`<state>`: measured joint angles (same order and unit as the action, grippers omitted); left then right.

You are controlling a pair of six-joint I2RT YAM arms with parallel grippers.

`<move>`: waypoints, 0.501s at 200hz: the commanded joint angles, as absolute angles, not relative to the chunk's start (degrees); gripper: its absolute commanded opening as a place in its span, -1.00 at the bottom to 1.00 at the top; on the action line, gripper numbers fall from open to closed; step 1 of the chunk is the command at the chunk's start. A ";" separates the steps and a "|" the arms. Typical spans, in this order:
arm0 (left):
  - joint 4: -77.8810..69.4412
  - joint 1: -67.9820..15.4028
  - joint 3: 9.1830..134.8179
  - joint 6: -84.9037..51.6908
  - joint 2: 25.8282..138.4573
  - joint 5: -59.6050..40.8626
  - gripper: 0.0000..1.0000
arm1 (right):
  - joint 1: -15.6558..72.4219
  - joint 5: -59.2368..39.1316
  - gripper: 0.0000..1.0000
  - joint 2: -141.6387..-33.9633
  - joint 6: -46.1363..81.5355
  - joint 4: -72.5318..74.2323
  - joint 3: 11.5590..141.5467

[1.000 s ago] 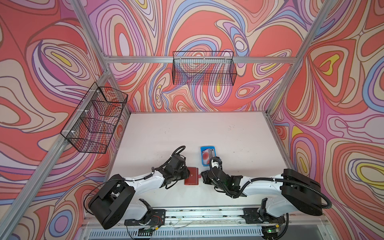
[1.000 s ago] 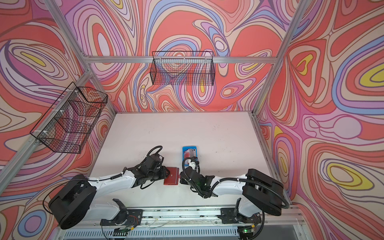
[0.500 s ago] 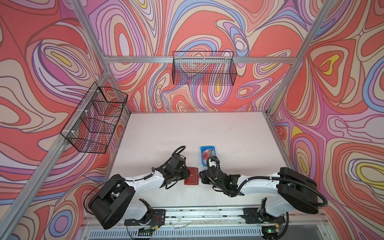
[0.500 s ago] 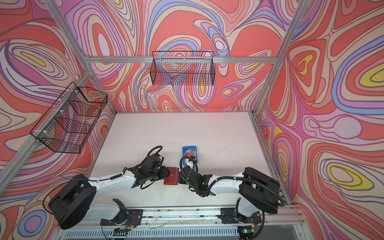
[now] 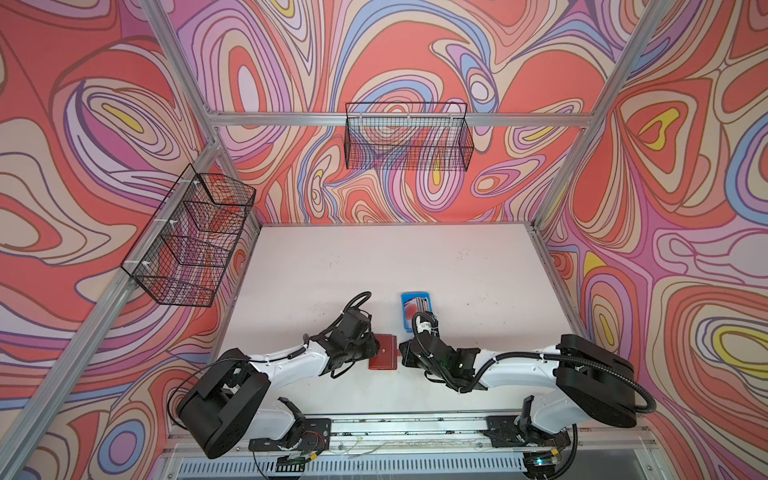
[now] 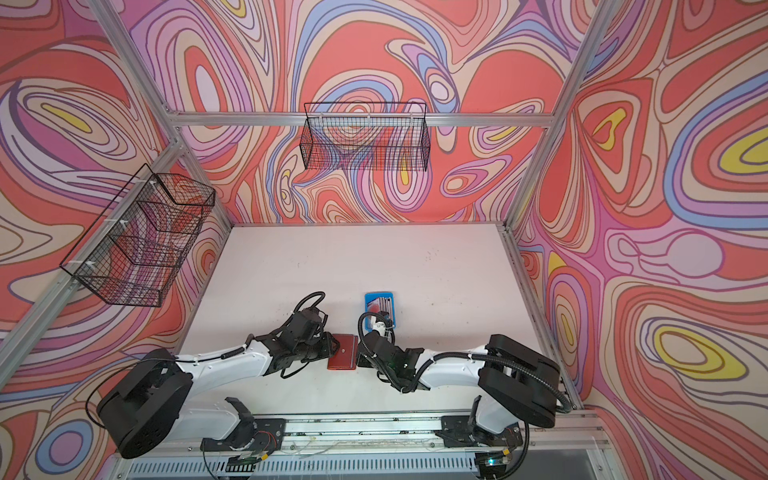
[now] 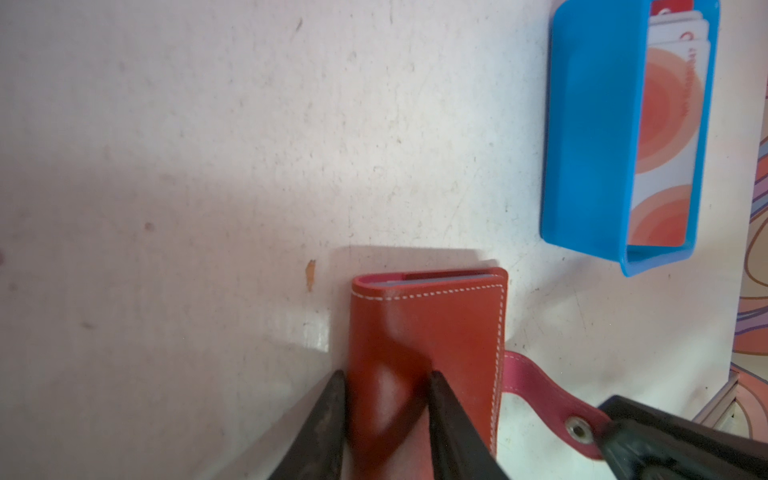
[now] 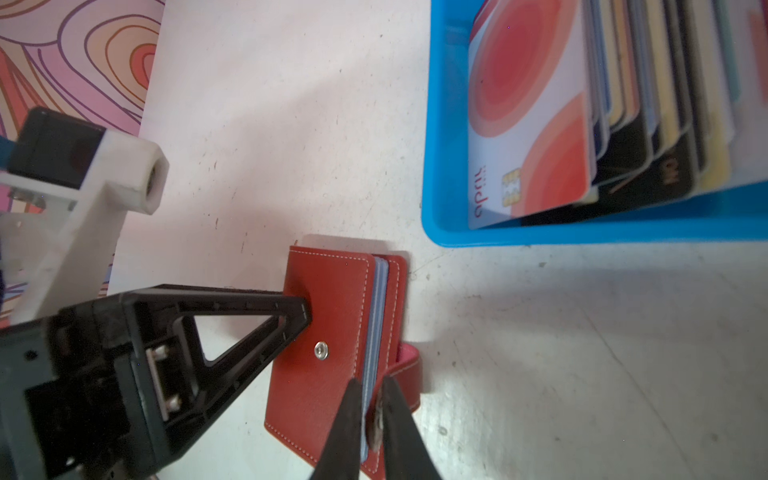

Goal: Put the credit cards into the card holder

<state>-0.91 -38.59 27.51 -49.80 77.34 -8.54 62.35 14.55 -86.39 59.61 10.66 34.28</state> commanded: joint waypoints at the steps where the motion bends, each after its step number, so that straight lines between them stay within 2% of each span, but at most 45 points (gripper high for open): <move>1: 4.78 -38.85 25.62 -50.71 78.05 -7.65 -0.30 | 62.58 15.38 -0.76 -86.94 60.07 9.67 34.89; 59: 4.97 -38.85 25.58 -50.80 77.74 -7.46 -0.30 | 62.58 15.39 -0.74 -87.61 60.56 9.35 34.63; 100: 5.00 -38.85 25.41 -50.95 77.50 -7.26 -0.30 | 62.58 15.55 -0.98 -86.99 60.72 9.33 34.37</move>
